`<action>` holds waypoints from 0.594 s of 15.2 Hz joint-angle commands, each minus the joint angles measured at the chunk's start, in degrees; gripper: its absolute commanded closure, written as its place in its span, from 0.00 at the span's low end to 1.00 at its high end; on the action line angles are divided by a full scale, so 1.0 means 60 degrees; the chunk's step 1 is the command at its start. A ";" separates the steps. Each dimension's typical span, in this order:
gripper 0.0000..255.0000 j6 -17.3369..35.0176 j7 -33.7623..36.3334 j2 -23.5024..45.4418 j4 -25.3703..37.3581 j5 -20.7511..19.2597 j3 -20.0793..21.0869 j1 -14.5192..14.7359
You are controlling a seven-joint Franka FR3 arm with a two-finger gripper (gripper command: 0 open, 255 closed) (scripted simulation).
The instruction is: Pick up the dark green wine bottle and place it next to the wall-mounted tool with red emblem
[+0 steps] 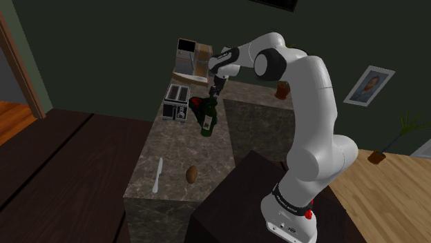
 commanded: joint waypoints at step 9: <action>0.00 -0.0460 0.0028 -0.0527 -0.0060 -0.0067 -0.0059 0.0024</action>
